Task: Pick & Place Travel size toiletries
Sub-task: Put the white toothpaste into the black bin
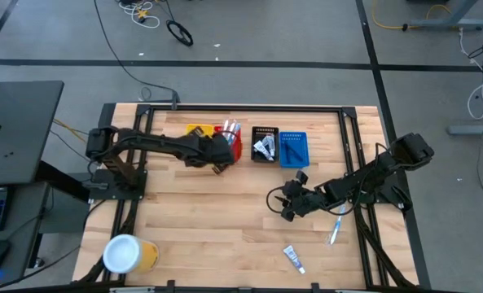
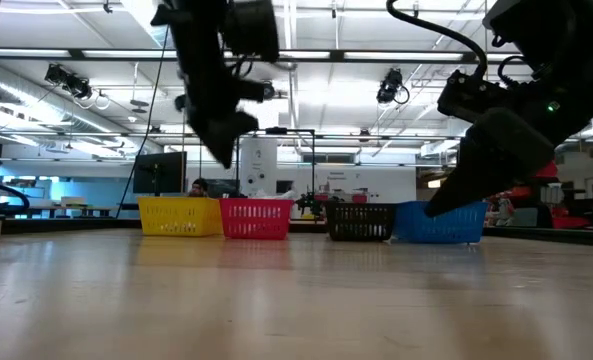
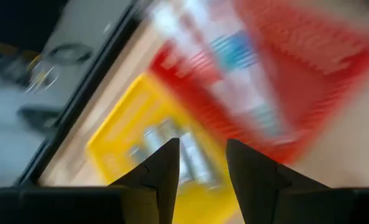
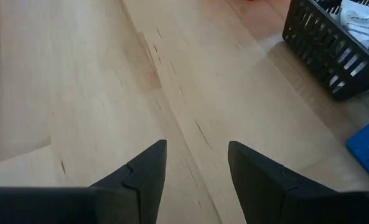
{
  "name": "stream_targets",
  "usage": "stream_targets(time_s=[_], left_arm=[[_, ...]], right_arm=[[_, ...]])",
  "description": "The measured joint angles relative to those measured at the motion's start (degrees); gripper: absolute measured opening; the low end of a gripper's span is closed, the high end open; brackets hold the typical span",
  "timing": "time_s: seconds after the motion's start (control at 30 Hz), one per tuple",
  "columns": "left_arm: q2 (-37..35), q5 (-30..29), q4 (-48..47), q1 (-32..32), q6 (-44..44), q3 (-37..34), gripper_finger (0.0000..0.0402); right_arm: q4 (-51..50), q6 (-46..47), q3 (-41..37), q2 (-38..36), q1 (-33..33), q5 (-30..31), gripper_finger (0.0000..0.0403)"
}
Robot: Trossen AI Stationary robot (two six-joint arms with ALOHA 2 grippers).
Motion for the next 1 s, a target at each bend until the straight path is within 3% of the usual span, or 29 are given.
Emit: stream_targets(time_s=[0.17,0.4,0.57,0.63,0.73,0.87,1.0], left_arm=[[0.00,4.60,9.49,-5.29,6.06,2.45,0.0133],[0.00,15.99,24.13,-10.76,13.14,2.45,0.0135],[0.00,18.95,26.35,-13.25,13.27,2.45,0.0131],[0.00,18.95,26.07,-13.81,13.28,2.45,0.0130],[0.00,18.88,26.02,-14.11,13.28,2.45,0.0131],[0.00,18.80,26.00,-14.11,13.28,2.45,0.0131],[0.00,18.79,26.00,-14.11,13.11,2.45,0.0131]], right_arm=[[-0.01,0.04,0.00,0.00,0.00,-0.58,0.0182],[0.01,1.04,0.00,0.00,0.05,-5.09,0.0182],[1.55,8.42,-0.02,0.00,1.46,-11.51,0.0182],[2.73,11.75,0.98,0.00,3.86,-16.83,0.0179],[3.86,13.46,5.35,-0.03,9.03,-17.91,0.0172],[-5.86,14.37,13.72,-0.04,15.02,-17.23,0.0166],[-26.56,19.52,24.96,0.88,19.02,-15.87,0.0165]])
